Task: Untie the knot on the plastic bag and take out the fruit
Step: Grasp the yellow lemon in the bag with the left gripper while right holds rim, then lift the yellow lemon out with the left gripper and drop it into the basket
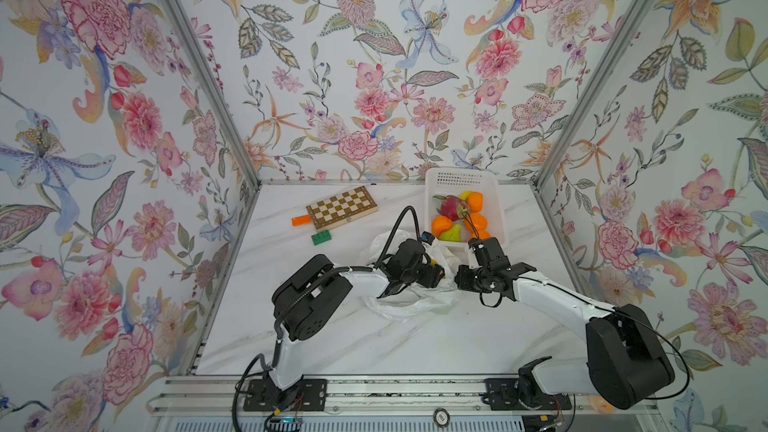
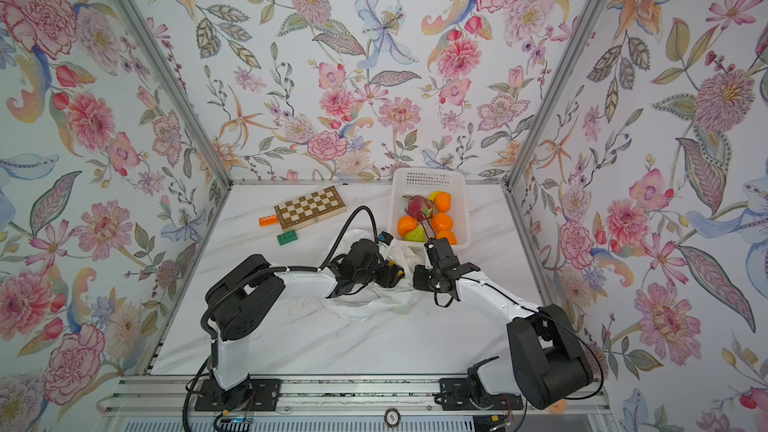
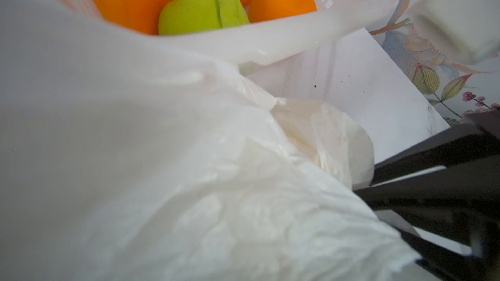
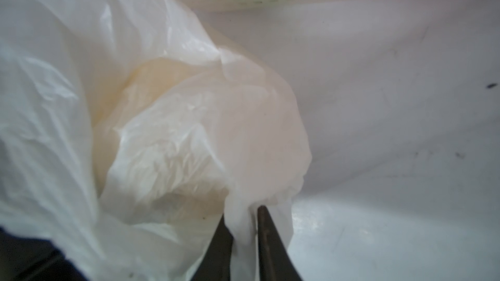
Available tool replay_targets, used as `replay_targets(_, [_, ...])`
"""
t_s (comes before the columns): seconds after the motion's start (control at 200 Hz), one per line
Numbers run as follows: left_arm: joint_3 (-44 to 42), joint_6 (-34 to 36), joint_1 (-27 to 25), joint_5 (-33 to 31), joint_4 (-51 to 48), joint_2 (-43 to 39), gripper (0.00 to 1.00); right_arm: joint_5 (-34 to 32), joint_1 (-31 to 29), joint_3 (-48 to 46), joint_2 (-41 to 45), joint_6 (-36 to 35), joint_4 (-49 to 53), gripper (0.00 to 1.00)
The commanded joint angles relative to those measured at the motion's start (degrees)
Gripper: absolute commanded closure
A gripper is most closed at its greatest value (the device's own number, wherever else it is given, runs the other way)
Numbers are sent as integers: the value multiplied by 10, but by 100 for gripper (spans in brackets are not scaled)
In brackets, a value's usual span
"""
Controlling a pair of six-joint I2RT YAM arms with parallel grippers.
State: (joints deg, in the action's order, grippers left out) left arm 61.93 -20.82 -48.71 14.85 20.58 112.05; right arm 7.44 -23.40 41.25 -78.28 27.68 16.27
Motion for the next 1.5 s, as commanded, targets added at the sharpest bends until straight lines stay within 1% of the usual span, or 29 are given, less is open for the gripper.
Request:
replay_targets(0.0, [-21, 1, 4, 12, -1, -54, 41, 11, 5, 11, 15, 26, 7, 83])
replay_targets(0.28, [-100, 24, -14, -10, -29, -151, 40, -4, 20, 17, 26, 50, 22, 88])
replay_targets(0.41, [-126, 28, -28, -22, -34, -201, 40, 15, 19, 10, 19, 47, 13, 87])
replay_targets(0.485, [-133, 33, -37, -27, -39, -220, 40, 32, 9, 4, 17, 40, 3, 85])
replay_targets(0.5, [-134, 33, -39, -29, -41, -239, 40, 38, 6, 3, 17, 37, 0, 84])
replay_targets(0.555, [-138, 38, -46, -34, -45, -261, 40, 51, -7, 1, 16, 27, -5, 82])
replay_targets(0.64, [-145, 44, -57, -45, -50, -295, 40, 49, -31, 4, 14, 17, -4, 78])
replay_targets(0.751, [-158, 44, -66, -64, -50, -342, 41, 49, -45, 15, 18, 18, 10, 74])
replay_targets(0.786, [-162, 41, -66, -72, -51, -356, 41, 47, -48, 18, 25, 19, 15, 71])
replay_targets(0.841, [-166, 37, -65, -92, -51, -379, 42, 46, -49, 19, 43, 22, 19, 64])
replay_targets(0.926, [-168, 39, -66, -128, -60, -409, 44, 44, -49, 14, 79, 30, 19, 57])
replay_targets(1.016, [-167, 43, -65, -171, -75, -438, 44, 36, -45, 9, 122, 40, 19, 43])
replay_targets(1.106, [-168, 45, -63, -205, -83, -459, 43, 36, -36, 3, 164, 55, 19, 33])
replay_targets(1.156, [-168, 46, -58, -208, -81, -466, 42, 43, -28, 2, 187, 63, 19, 26])
replay_targets(1.231, [-162, 47, -51, -207, -80, -469, 42, 55, -16, 4, 215, 71, 21, 18])
replay_targets(1.366, [-133, 46, -33, -204, -68, -450, 43, 68, -3, 17, 264, 92, 22, 11])
replay_targets(1.436, [-103, 43, -19, -203, -74, -424, 43, 64, 0, 22, 289, 99, 23, 8])
replay_targets(1.491, [-72, 40, -5, -200, -91, -394, 43, 53, 2, 24, 304, 100, 29, 3])
